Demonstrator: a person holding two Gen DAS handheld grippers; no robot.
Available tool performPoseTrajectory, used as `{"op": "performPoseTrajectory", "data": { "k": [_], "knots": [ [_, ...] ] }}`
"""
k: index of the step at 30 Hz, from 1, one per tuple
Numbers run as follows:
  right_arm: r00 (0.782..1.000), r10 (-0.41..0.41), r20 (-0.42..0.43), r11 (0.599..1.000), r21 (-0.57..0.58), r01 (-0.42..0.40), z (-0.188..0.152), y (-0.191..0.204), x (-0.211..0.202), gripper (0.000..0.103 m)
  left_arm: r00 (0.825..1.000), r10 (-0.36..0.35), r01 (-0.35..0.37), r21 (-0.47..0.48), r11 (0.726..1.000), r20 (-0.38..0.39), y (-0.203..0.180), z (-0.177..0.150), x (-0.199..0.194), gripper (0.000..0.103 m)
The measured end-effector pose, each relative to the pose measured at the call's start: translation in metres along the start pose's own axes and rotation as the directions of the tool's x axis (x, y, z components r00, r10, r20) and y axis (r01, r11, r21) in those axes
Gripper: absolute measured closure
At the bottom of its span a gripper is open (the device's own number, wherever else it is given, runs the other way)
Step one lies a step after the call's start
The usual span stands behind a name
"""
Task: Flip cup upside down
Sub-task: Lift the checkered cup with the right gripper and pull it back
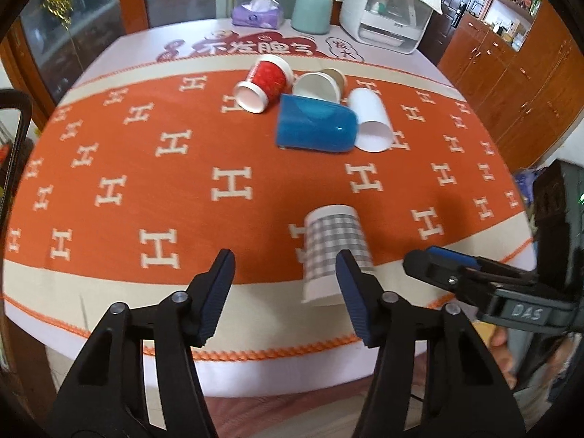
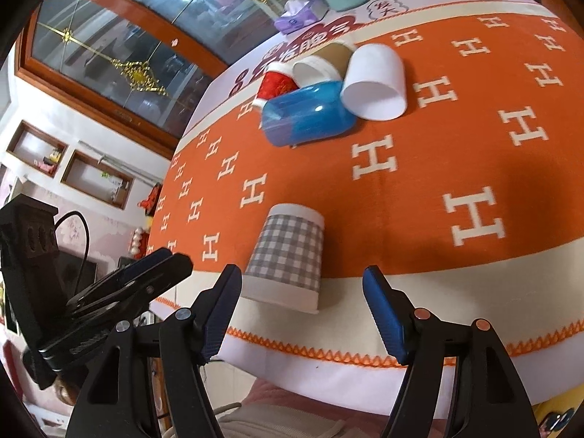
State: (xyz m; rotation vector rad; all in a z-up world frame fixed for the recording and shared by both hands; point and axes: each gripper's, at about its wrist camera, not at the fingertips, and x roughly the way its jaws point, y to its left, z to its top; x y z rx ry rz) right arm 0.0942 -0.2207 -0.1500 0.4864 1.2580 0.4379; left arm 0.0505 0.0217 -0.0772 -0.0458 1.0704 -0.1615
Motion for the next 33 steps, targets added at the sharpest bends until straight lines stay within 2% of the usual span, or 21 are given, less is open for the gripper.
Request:
{"op": "performPoseTrajectory", "data": {
  "k": [9,14,23,33],
  "knots": [
    [0.998,0.000,-0.064,1.000,-0.008,-0.001,0.009,0.009,0.023,0.033,0.996,0.080,-0.081,0.013,0.997,0.039,0.009,-0.007,0.017,0.056],
    [0.995,0.000,-0.104,1.000,-0.001,-0.001,0.020,0.010,0.040,0.033,0.995,0.094,-0.095,0.015,0.995,0.036,0.016,-0.009,0.031,0.064],
    [0.987,-0.006,-0.161,1.000,0.010,0.008,0.029,0.013,0.067,0.033,0.996,0.091,-0.091,-0.020,0.996,-0.006,0.030,-0.010,0.061,0.064],
    [0.977,0.024,-0.214,0.999,0.045,-0.015,0.035,0.007,0.088,0.033,0.989,0.141,-0.138,-0.051,0.989,0.053,0.048,-0.007,0.071,0.064]
  ]
}}
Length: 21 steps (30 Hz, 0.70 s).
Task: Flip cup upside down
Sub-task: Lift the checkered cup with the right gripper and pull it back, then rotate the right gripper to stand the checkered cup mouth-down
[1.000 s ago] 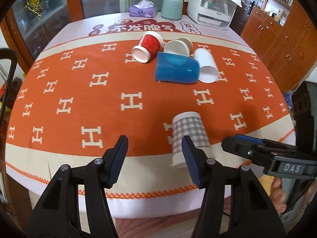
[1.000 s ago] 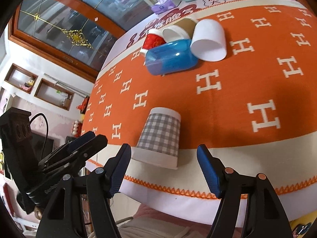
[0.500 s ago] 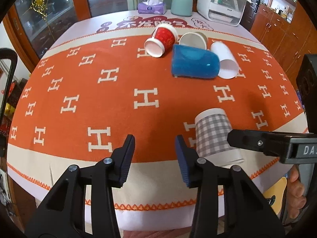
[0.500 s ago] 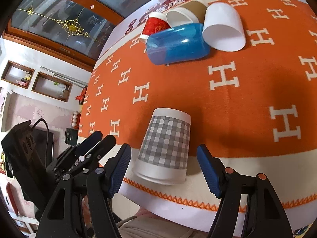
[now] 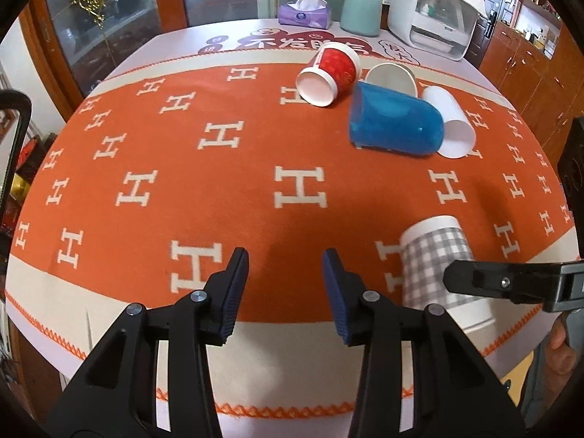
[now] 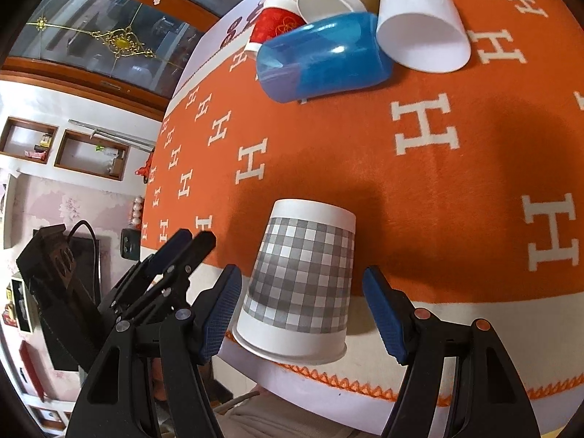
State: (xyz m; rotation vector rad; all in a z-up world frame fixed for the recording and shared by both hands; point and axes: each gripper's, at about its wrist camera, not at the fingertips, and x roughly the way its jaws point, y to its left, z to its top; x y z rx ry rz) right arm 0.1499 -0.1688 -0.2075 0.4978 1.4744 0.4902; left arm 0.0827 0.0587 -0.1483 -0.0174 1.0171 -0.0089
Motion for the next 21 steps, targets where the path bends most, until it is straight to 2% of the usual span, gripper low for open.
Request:
{"op": "performPoseTrajectory", "data": {
  "k": [6,8,12,15,17,21],
  "knots": [
    [0.999,0.038,-0.039,0.999,0.028,-0.037,0.004,-0.006,0.015,0.033,0.998,-0.037,0.036,-0.031,0.999,-0.050,0.007,0.000,0.010,0.064],
    [0.998,0.052,-0.046,0.998,0.032,-0.051,0.004,-0.006,0.019,0.036,0.996,-0.051,0.048,-0.040,0.998,-0.070,0.007,-0.002,0.015,0.064],
    [0.999,0.051,-0.018,0.999,0.008,-0.051,0.002,-0.003,0.015,0.038,0.996,-0.039,0.036,-0.040,0.999,-0.079,0.005,-0.005,0.020,0.064],
    [0.998,0.026,0.055,0.999,-0.044,-0.023,-0.002,0.004,0.001,0.039,0.997,-0.036,0.033,-0.042,0.999,-0.068,0.004,-0.006,0.018,0.064],
    [0.991,0.013,0.133,0.996,-0.087,-0.001,-0.005,0.008,-0.008,0.039,0.998,-0.034,0.032,-0.046,0.998,-0.048,0.003,-0.006,0.014,0.064],
    [0.948,-0.034,0.318,0.977,-0.188,0.099,-0.018,0.017,-0.021,0.038,1.000,-0.025,0.026,-0.052,0.998,0.013,0.000,-0.005,0.005,0.064]
  ]
}}
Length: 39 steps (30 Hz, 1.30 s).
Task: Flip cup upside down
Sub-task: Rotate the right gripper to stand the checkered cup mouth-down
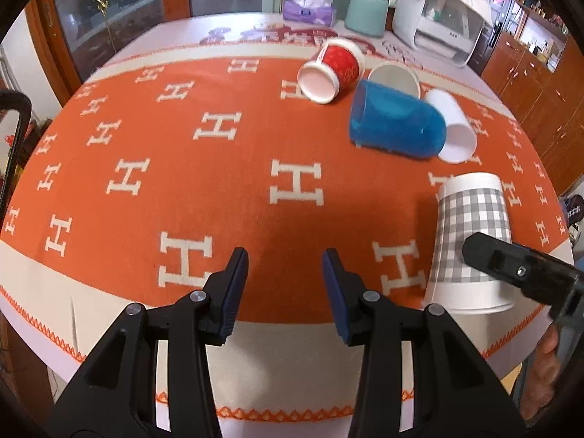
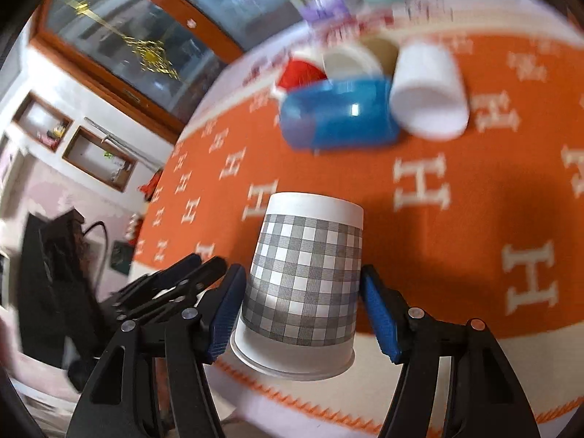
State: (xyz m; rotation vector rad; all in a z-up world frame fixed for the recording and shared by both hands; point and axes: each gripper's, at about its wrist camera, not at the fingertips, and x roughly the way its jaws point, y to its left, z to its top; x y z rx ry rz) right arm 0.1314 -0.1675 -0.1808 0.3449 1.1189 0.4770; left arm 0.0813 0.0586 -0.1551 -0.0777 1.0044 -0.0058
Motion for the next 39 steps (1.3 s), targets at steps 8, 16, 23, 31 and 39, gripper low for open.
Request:
{"op": "performPoseTrajectory", "data": {
  "k": [8,16,23,31,39],
  "knots": [
    [0.964,-0.130,0.230,0.957,-0.227,0.183,-0.025,0.017,0.000,0.038,0.995,0.023,-0.022,-0.020,1.000,0.093,-0.007,-0.003,-0.007,0.064],
    [0.949,-0.146,0.280,0.907,-0.345,0.242,-0.053,0.034,0.000,0.039,0.991,0.036,-0.037,0.001,0.999,0.129,-0.016,-0.014,-0.007,0.064],
    [0.942,-0.149,0.301,0.886,-0.383,0.262,-0.083,0.041,-0.007,0.038,0.988,0.051,-0.051,-0.004,0.999,0.146,-0.016,-0.021,-0.010,0.064],
    [0.946,-0.146,0.290,0.874,-0.410,0.261,-0.097,0.046,-0.006,0.038,0.990,0.045,-0.045,-0.001,0.999,0.131,-0.018,-0.028,-0.011,0.052],
    [0.951,-0.134,0.277,0.870,-0.427,0.247,-0.104,0.049,-0.008,0.033,0.992,0.040,-0.041,0.003,0.999,0.123,-0.019,-0.032,-0.014,0.042]
  ]
}}
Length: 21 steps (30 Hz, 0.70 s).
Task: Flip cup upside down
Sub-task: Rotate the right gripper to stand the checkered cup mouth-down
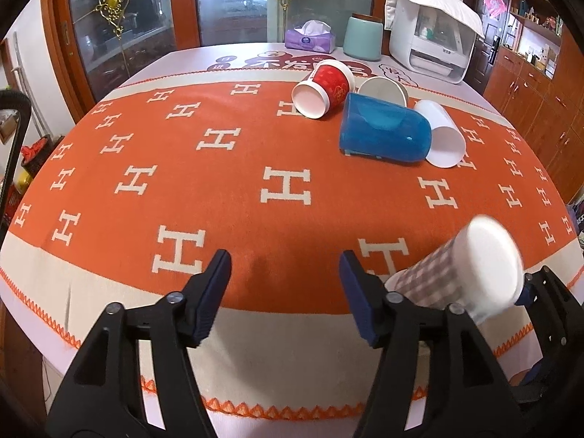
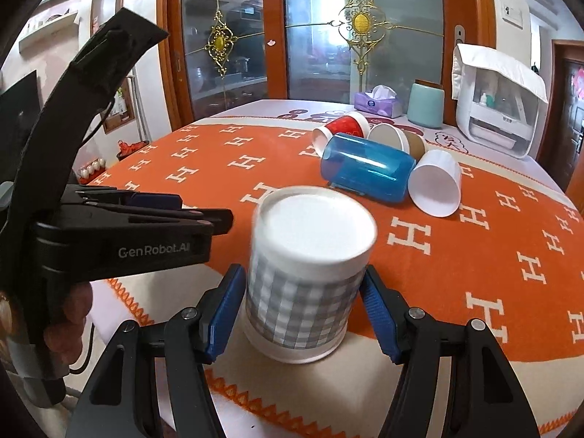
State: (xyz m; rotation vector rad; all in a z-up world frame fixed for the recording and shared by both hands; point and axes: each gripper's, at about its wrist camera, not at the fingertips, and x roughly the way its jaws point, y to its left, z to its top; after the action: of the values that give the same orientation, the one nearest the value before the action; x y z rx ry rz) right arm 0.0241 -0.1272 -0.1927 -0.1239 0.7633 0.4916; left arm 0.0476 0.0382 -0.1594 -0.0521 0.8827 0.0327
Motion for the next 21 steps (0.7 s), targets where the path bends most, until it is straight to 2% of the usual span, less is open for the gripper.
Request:
{"op": "performPoseTrajectory", "data": {
  "k": [2,3,7,21],
  "knots": [
    [1.000,0.001,0.008,1.000,0.010,-0.001,-0.001,0.000,-0.002,0.024,1.000,-0.003,0.003,0.005,1.000,-0.004,-0.001,-0.001,-0.001,0.041],
    [1.000,0.001,0.017,1.000,0.013,-0.002,-0.001,-0.001,-0.004,0.023,1.000,-0.003,0.003,0.007,1.000,-0.004,-0.002,-0.002,-0.002,0.041],
    [1.000,0.005,0.029,1.000,0.013,-0.005,-0.001,0.000,-0.010,0.022,1.000,-0.004,0.004,0.009,1.000,-0.002,-0.003,-0.002,-0.004,0.033],
    [0.996,-0.008,0.092,0.999,0.036,0.004,-0.001,0.002,-0.048,0.020,0.997,-0.008,0.009,-0.005,1.000,0.083,0.000,0.000,-0.033,0.026]
  ]
}}
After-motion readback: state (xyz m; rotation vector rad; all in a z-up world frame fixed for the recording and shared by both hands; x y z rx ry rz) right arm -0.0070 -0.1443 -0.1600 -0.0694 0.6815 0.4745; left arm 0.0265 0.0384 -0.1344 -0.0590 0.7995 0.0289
